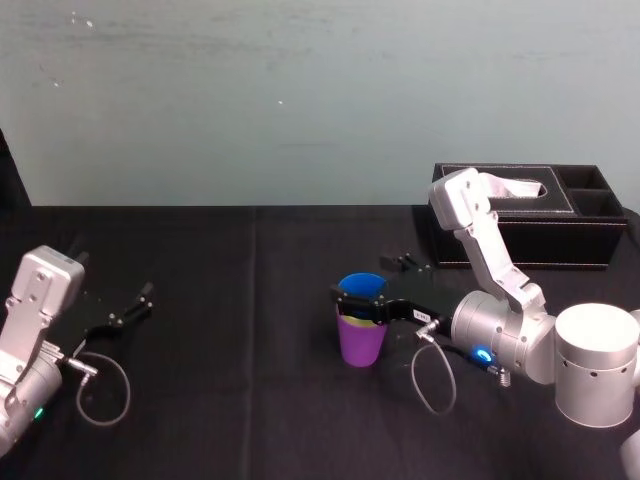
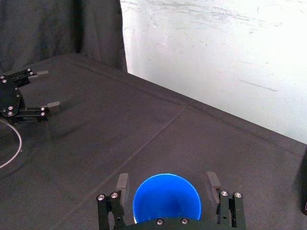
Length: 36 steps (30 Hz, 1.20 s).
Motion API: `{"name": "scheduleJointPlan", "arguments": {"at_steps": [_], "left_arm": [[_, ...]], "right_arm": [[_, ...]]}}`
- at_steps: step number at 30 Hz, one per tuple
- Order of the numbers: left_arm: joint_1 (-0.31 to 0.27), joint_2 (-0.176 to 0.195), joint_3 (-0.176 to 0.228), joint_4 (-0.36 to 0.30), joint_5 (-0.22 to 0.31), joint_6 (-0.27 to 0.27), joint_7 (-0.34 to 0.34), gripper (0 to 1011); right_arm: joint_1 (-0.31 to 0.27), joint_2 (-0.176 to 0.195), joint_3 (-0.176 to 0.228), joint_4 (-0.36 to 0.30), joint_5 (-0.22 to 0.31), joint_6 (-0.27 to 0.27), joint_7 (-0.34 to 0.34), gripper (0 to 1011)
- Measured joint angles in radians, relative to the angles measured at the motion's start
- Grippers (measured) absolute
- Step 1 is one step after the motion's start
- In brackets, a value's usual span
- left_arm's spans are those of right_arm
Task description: Stack the three plastic cups sequentially using one hand.
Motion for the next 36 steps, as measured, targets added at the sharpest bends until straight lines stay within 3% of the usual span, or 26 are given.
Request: {"name": "scheduleJointPlan", "arguments": {"at_steps": [11,20,26,36], "left_arm": [[0.0,0.0,0.0,0.0,0.0,0.0,0.0,1000],[0.0,0.0,0.0,0.0,0.0,0.0,0.0,1000],[0.0,0.0,0.0,0.0,0.0,0.0,0.0,1000],[0.0,0.0,0.0,0.0,0.0,0.0,0.0,1000]], "right_arm": [[-0.009,0.0,0.006,-0.014,-0.009,-0.014,-0.014,1004],[-0.1,-0.036,0.093,-0.074,-0.035,-0.142,-0.134,1004],[-0.168,-0.068,0.154,-0.098,-0.058,-0.189,-0.228,1004],[-0.255,-0.131,0.219,-0.084,-0.065,-0.184,-0.33,1004]]}}
